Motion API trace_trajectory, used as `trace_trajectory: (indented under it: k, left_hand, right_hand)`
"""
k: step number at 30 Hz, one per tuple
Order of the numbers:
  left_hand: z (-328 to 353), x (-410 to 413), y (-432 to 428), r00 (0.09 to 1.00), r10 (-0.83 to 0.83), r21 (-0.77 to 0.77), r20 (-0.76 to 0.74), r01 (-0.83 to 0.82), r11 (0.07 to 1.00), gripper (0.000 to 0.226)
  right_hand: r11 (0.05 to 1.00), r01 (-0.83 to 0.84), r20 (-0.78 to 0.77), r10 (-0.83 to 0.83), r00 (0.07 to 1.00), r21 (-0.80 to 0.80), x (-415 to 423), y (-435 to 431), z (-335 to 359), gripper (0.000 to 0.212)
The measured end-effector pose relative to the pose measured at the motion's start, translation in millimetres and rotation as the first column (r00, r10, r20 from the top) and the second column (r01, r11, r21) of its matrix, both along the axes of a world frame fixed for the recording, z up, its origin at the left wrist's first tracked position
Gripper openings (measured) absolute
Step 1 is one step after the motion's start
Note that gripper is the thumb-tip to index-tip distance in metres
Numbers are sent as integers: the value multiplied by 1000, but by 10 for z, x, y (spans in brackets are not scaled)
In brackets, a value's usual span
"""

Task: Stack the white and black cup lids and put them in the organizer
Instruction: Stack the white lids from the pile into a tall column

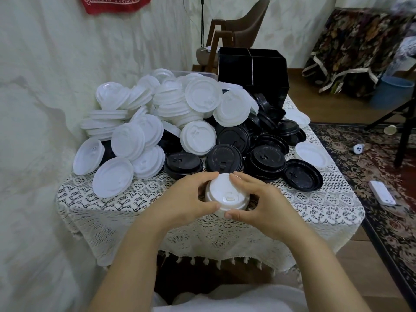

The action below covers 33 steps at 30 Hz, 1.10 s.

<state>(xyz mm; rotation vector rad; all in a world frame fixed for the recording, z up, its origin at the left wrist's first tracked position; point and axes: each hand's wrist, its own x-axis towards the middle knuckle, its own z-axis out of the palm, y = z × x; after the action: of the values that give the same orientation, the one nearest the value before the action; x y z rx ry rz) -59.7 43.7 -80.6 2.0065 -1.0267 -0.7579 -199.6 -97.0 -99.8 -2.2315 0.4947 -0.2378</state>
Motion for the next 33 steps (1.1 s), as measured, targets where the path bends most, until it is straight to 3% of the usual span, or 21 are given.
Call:
trace_trajectory:
  k: [4,8,12,16,21,33]
  left_hand:
    - [141,-64,13,993,17,-71,113,-9,997,54]
    - [273,4,-61,962,262,-381,80,-214,900,37]
    - [200,212,-252,821,518,-474,240,-366,801,31]
    - [65,318,-392,734,574,-432,364,-413,802,38]
    - [-53,341,-436,731,420,-242,537,-344,907,59]
    - [-7,361,-462,781,531,-432,327,-376,820,43]
  right_hand:
    - [999,11,7,-11,1000,38,-6,-5,-12,88]
    - [999,22,15,-23,1000,43,-6,-2,-12,88]
    - [999,17,22,-18,1000,40,-10,-4,-26,88]
    - [1000,15,27,-16,1000,18,-5,-4,-19,87]
    - [1000,10,33,-10,999,18,-4,-5,-35,86]
    - [1000,0,28,-1,1000,21,-17,-1,-41,85]
